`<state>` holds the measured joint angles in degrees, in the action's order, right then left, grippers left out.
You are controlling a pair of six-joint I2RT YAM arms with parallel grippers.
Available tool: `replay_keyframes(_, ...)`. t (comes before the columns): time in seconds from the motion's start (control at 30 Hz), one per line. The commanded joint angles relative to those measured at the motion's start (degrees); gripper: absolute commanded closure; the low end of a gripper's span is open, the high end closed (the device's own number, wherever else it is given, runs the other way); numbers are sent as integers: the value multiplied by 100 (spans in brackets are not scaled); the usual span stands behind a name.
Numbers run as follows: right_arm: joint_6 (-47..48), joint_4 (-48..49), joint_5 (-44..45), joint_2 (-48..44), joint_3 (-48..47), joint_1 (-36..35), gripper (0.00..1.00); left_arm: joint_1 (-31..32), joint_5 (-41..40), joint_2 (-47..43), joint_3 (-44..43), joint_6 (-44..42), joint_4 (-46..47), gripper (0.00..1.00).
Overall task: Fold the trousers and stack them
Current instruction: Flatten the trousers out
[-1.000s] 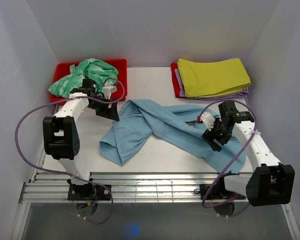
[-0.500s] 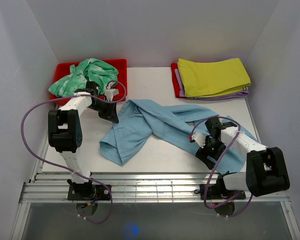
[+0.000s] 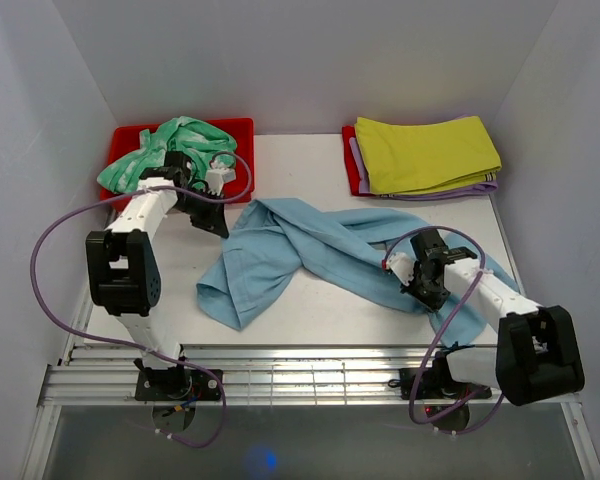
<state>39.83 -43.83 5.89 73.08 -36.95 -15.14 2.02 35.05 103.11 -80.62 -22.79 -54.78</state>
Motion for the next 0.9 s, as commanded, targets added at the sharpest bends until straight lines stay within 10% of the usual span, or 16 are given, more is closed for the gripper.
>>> replay_keyframes(0.0,120,227,202,-573,-251,2,92,-140,-366,-520,-707,-576,-418,100)
replay_keyframes(0.5,1368,-529,-439,-321,-2182,2181,92,-1556,-1045,1010,-5551,-2168,-1254,100)
replay_keyframes(0.63,1816,-670,-458,-285,-2413,2559,92,-1783,-272,1,-4607,-2572,-1263,100)
replay_keyframes(0.87,2213,-600,-457,109,-2422,3166,92,-3117,292,-2794,-336,-4372,-920,100)
